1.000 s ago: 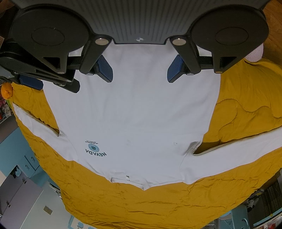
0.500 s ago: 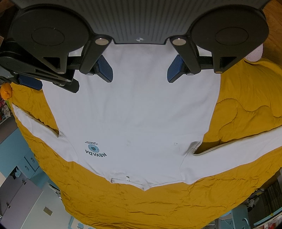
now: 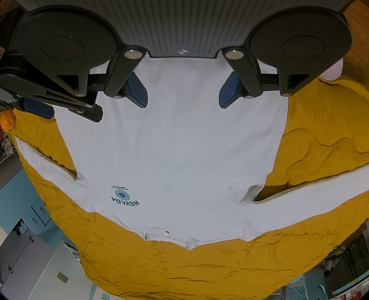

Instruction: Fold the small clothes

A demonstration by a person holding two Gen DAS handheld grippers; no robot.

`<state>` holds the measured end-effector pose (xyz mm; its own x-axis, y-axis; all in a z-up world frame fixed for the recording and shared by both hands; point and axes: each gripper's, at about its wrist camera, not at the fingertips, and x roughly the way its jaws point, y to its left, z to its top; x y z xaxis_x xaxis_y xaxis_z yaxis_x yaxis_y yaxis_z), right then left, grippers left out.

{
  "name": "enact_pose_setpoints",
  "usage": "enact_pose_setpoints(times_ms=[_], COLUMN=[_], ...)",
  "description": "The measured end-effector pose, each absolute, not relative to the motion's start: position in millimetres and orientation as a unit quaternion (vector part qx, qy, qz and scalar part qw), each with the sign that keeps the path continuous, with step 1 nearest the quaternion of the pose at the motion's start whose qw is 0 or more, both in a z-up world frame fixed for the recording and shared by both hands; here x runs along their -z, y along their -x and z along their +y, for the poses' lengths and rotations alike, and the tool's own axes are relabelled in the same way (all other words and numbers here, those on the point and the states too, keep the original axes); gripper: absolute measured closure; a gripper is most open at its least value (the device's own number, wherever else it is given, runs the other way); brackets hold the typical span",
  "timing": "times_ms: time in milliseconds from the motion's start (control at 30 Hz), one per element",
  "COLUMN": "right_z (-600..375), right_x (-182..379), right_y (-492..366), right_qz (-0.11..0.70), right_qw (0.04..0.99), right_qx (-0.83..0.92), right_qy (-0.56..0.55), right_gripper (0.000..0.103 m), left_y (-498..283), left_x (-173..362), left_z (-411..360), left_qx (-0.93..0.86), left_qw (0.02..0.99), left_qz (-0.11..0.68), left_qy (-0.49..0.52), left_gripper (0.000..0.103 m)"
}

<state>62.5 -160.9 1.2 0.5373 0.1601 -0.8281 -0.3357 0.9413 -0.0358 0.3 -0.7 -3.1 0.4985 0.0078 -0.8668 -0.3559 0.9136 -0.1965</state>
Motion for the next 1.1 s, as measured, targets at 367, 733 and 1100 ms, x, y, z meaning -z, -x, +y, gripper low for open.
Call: enact_pose_setpoints(times_ms=[367, 733, 1100], right_z=[-161, -160, -151], right_x=[-4, -5, -4], right_y=[-61, -62, -63], right_qz=[0.457, 0.459, 0.448], right_qw=[0.873, 0.872, 0.876], right_qx=[-0.14, -0.137, -0.153], right_qy=[0.097, 0.101, 0.091], right_gripper=[0.02, 0.02, 0.02], left_y=[-2, -5, 0], left_x=[2, 2, 13], left_z=[-1, -5, 18], left_qx=[-0.106, -0.105, -0.07], left_qw=[0.848, 0.846, 0.839], left_qz=[0.489, 0.493, 0.482], left_qy=[0.175, 0.177, 0.241], left_gripper=[0.02, 0.02, 0.02])
